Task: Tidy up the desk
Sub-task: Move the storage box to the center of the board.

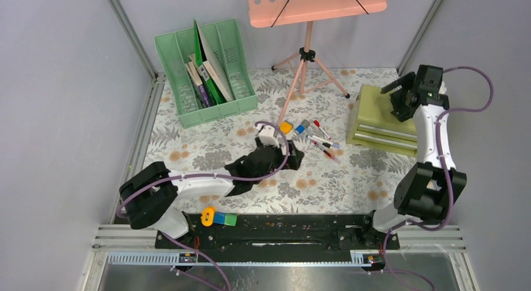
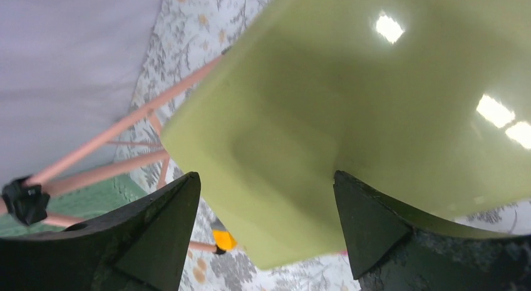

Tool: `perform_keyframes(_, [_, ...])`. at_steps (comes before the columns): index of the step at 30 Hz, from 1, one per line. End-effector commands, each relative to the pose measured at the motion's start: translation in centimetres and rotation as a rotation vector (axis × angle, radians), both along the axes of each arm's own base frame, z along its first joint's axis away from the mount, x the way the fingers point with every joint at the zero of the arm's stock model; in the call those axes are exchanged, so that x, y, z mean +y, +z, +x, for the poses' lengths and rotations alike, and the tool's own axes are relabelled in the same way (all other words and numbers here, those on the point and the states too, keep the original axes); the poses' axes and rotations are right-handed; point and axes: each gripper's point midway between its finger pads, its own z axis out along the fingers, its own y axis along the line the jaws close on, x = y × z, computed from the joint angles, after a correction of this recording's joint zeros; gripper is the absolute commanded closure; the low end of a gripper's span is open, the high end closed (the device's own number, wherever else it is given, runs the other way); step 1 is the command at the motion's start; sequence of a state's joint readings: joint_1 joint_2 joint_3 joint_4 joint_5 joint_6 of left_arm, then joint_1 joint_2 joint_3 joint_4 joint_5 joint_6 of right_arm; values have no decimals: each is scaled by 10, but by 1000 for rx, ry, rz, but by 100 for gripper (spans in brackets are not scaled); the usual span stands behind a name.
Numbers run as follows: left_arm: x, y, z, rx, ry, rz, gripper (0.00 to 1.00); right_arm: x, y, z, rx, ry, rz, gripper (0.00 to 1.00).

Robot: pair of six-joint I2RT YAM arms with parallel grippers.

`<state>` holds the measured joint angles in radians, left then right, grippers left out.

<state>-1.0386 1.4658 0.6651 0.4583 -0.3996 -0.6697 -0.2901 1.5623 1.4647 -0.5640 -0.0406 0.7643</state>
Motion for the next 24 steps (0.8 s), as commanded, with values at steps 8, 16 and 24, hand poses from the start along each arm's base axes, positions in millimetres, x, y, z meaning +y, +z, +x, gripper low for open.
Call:
perform_keyframes(8, [-162,65,-9,-23,-360,-184,5,45,37,-81,-58,173,-10,10])
perform_keyframes(16, [-215,32,32,-233,-374,23,7,72,75,-132,-119,245,-7,9])
perform_keyframes(24, [-238,8,73,-310,-254,98,12,87,94,-155,-157,285,9,8])
